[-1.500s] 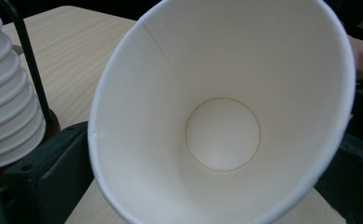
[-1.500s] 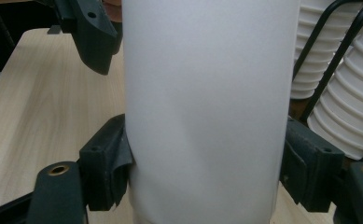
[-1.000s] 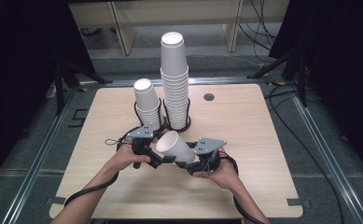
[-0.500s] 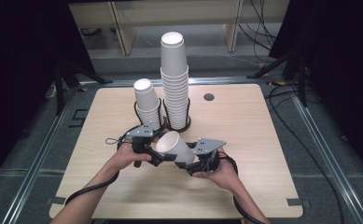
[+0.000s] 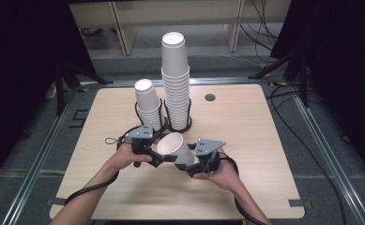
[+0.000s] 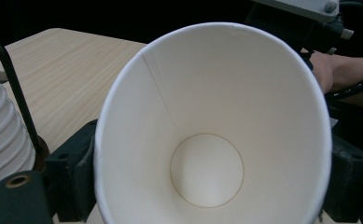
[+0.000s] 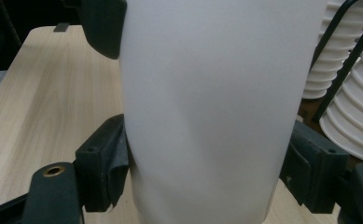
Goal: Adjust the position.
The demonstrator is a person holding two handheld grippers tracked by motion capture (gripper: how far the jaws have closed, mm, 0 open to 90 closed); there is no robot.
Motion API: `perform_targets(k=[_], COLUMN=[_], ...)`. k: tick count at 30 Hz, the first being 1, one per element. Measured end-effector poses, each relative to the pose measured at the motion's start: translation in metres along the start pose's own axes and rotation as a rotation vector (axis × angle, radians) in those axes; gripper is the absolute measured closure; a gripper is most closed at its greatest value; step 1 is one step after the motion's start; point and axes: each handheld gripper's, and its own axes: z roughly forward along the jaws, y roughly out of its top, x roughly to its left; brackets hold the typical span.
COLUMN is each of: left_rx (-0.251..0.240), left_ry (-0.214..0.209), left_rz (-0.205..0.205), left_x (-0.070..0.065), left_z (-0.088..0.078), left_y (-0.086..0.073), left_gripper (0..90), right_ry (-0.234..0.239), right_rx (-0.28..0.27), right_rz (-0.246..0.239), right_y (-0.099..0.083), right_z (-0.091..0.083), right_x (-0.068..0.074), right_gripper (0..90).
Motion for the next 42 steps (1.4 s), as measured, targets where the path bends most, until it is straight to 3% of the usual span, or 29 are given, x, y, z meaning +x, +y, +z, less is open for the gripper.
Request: perform_targets(k=[11,19,25,34,35,36,38,40,42], left_rx=[0.022,0.034,0.036,0.045,0.059,0.054,0.079,0.074,0.099], left_ry=[0.009,0.018,0.032,0.09,0.098,0.107,0.135,0.151,0.206], left_rz=[0.041,0.043,0.052,0.064,0.065,0.062,0.07,0.061,0.064], left_x=[-0.001,-0.004,-0.004,-0.005,-0.005,-0.005,-0.005,-0.006,-0.008], left_z=[0.0,-0.001,-0.001,-0.009,-0.011,-0.012,-0.015,-0.017,-0.023], left_y=[0.003,0.004,0.005,0.009,0.01,0.01,0.011,0.011,0.011], left_gripper=[14.9,15.2,15.2,15.0,15.0,15.0,15.0,15.0,15.0], right_ry=[0.004,0.005,-0.013,-0.03,-0.036,-0.037,-0.049,-0.056,-0.074], right_rx=[0.014,0.014,0.006,0.006,0.005,0.006,-0.001,0.003,-0.008], right_rz=[0.013,0.015,0.043,0.073,0.06,0.078,0.072,0.096,0.11], right_y=[0.0,0.0,0.0,-0.001,-0.002,-0.002,-0.004,-0.007,-0.01], right_z=[0.0,0.001,-0.001,-0.008,-0.009,-0.01,-0.012,-0.016,-0.021], right_x=[0.0,0.0,-0.002,-0.004,-0.005,-0.004,-0.004,-0.003,-0.004], right_gripper=[23.8,23.1,15.4,15.4,15.4,15.4,15.4,15.4,15.4])
